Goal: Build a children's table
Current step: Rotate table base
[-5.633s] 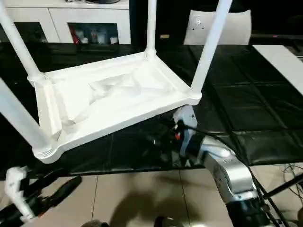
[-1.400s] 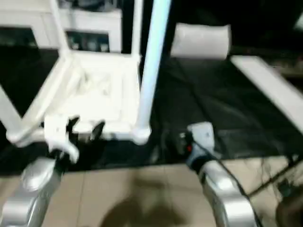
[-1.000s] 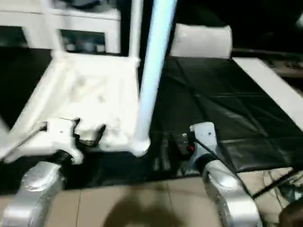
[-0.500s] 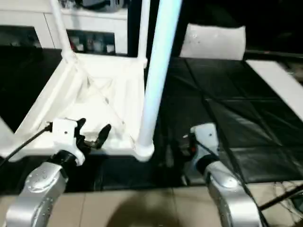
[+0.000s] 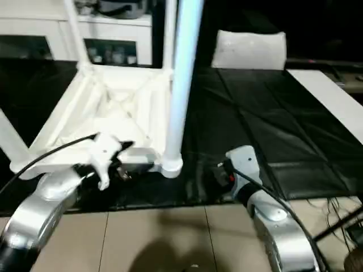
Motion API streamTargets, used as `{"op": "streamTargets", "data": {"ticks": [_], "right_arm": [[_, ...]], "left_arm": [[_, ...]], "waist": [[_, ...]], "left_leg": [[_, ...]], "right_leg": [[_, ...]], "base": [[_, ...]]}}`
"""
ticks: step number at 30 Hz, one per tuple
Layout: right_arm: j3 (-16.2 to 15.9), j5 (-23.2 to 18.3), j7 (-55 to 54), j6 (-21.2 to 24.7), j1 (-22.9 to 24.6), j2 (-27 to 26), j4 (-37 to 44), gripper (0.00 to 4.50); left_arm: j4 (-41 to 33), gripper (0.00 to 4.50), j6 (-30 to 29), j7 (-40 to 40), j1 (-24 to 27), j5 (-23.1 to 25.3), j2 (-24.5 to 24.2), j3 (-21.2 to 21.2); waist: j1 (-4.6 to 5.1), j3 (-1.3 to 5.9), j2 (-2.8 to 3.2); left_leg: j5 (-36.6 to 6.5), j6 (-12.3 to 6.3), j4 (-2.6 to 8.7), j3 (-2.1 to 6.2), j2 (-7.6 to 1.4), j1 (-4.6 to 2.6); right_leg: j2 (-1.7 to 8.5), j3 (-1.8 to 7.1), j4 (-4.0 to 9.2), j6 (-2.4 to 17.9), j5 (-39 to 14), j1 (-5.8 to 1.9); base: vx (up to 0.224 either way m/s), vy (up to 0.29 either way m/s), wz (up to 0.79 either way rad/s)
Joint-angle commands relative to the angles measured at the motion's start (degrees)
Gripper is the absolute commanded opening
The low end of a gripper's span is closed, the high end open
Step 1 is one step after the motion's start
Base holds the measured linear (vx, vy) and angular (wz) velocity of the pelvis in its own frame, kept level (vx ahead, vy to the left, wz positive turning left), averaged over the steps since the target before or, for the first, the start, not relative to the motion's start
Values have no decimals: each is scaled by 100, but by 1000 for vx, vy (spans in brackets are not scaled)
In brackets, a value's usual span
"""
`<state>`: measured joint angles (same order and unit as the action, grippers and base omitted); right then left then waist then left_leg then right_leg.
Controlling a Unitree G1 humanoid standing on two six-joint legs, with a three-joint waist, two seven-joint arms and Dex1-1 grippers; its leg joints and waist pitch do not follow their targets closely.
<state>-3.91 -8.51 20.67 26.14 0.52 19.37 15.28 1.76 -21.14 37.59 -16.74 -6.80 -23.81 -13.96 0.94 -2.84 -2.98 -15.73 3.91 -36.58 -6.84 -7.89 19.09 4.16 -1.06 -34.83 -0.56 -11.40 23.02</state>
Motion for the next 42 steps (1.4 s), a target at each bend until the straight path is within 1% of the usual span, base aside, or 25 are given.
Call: {"op": "streamTargets", "data": {"ticks": [1,2,3,4,5,6,7,11,12,14,15,16,17,18,19,21,22,23,26,28,31,32,34,37,42], "right_arm": [[18,-45,114,-8,-73,115,-16,450],[36,-85,159,-5,-80,123,-20,450],[50,-146,231,22,-84,136,-18,450],[59,-188,291,41,-88,147,-19,450],[61,-191,331,34,-88,157,-23,450],[61,-197,346,36,-88,159,-23,450],[56,-247,443,49,-90,177,-19,450],[24,-452,758,127,-124,281,28,450],[22,-463,776,131,-125,290,32,450],[16,-561,925,181,-131,364,70,450],[21,-621,1034,198,-127,415,102,450],[46,-690,1196,236,-114,486,152,450],[46,-690,1196,236,-114,486,152,450],[52,-741,1328,257,-94,567,194,450],[55,-806,1460,278,-73,661,232,450],[93,-923,1688,326,-24,841,309,450],[108,-946,1745,339,-15,883,324,450],[116,-957,1785,345,-8,917,332,450],[134,-965,1834,342,-10,988,310,450],[139,-973,1867,353,-19,1019,302,450],[144,-1011,1914,367,-40,1080,279,450],[138,-1013,1931,365,-44,1101,274,450],[128,-1010,1948,362,-46,1120,271,450],[95,-996,1979,349,-59,1143,260,450],[22,-967,2014,353,-69,1152,292,450]], "left_arm": [[447,445,141,129,-345,134,-43,-62],[687,445,175,205,-521,113,-41,-53],[903,445,237,358,-681,95,-61,-64],[1069,410,285,504,-804,78,-82,-75],[1192,410,302,661,-895,57,-108,-86],[1218,410,310,701,-917,57,-118,-93],[1353,398,373,905,-1024,65,-166,-134],[1753,364,493,1634,-1366,1,-235,-312],[1780,351,505,1666,-1388,2,-233,-324],[1991,327,602,1850,-1546,41,-219,-412],[2162,327,668,1924,-1658,81,-196,-450],[2402,317,771,2017,-1814,146,-153,-481],[2402,317,771,2017,-1814,146,-153,-481],[2475,293,786,2107,-1884,176,-148,-524],[2570,284,819,2227,-1959,214,-143,-559],[2719,280,815,2409,-2077,238,-123,-610],[2773,275,817,2463,-2113,242,-115,-624],[2813,263,835,2526,-2141,259,-119,-654],[2938,238,889,2751,-2211,325,-139,-783],[3051,217,897,2870,-2263,289,-108,-790],[3174,197,927,3020,-2352,244,-33,-702],[3204,197,919,3060,-2375,237,-22,-690],[3225,160,901,3120,-2392,243,-28,-708],[3277,151,938,3231,-2413,338,-89,-828],[3717,109,1305,2880,-2538,735,-64,-944]], "waist": [[-7,206,32],[-6,204,33],[-11,225,3],[-20,229,27],[-22,229,32],[-12,226,-26],[-24,235,1],[-35,250,20],[-38,263,-2],[-67,287,7],[-85,301,-1],[-116,312,22],[-118,317,5],[-153,346,25],[-155,347,11],[-185,367,21],[-192,368,20],[-195,371,20],[-200,325,9],[-200,304,6],[-204,296,-22],[-213,293,-11],[-234,292,-7],[-255,301,-6],[-302,311,-8]], "left_leg": [[-1569,-34,578,92,-272,93],[-1583,-49,571,85,-262,80],[-1554,-87,554,74,-251,54],[-1455,-99,570,86,-267,73],[-1426,-101,582,96,-288,88],[-1385,-106,589,87,-299,110],[-1264,-96,601,89,-329,116],[-1529,-104,622,70,-343,97],[-1433,-123,622,62,-342,107],[-1121,-203,597,31,-352,93],[-878,-261,588,23,-365,113],[-716,-339,560,1,-352,103],[-624,-369,549,-12,-346,112],[-290,-402,535,-4,-348,134],[-70,-475,527,-10,-348,143],[159,-563,506,-22,-348,129],[283,-609,503,-16,-358,155],[310,-623,498,-19,-359,156],[-96,-518,537,-29,-383,152],[-443,-359,557,-35,-386,145],[-551,-266,574,-33,-394,151],[-565,-256,574,-33,-396,148],[-615,-229,584,-35,-403,154],[-526,-215,584,-45,-415,162],[-396,-215,593,-47,-426,167]], "right_leg": [[306,151,611,328,-3302,-170],[294,145,629,312,-3363,-156],[291,145,640,304,-3384,-141],[304,153,610,378,-3211,-162],[316,154,594,429,-3103,-175],[319,157,592,456,-3036,-185],[332,171,525,633,-2682,-202],[334,178,481,804,-2382,-197],[330,188,464,850,-2194,-206],[334,199,430,1035,-1625,-212],[344,200,392,1147,-1302,-251],[344,199,393,1203,-1197,-245],[341,203,391,1228,-1115,-253],[360,200,338,1310,-768,-298],[351,197,328,1382,-489,-311],[347,190,288,1492,-153,-326],[362,186,269,1554,10,-344],[364,179,266,1581,31,-343],[372,167,338,1539,-652,-323],[371,169,391,1384,-1243,-310],[375,164,433,1201,-1629,-294],[377,160,433,1184,-1671,-287],[386,148,450,1121,-1789,-283],[385,127,442,1090,-1682,-284],[386,110,431,1070,-1510,-299]], "base": [[0,0,0],[0,0,0],[0,0,0],[0,0,0],[0,0,0],[0,0,0],[0,0,0],[0,0,0],[0,0,0],[52,0,8],[56,-5,7],[59,-11,5],[59,-11,5],[60,-18,3],[53,-19,1],[27,-9,1],[0,0,0],[0,0,0],[0,0,0],[0,0,0],[0,0,0],[0,0,0],[0,0,0],[0,0,0],[0,0,0]]}}
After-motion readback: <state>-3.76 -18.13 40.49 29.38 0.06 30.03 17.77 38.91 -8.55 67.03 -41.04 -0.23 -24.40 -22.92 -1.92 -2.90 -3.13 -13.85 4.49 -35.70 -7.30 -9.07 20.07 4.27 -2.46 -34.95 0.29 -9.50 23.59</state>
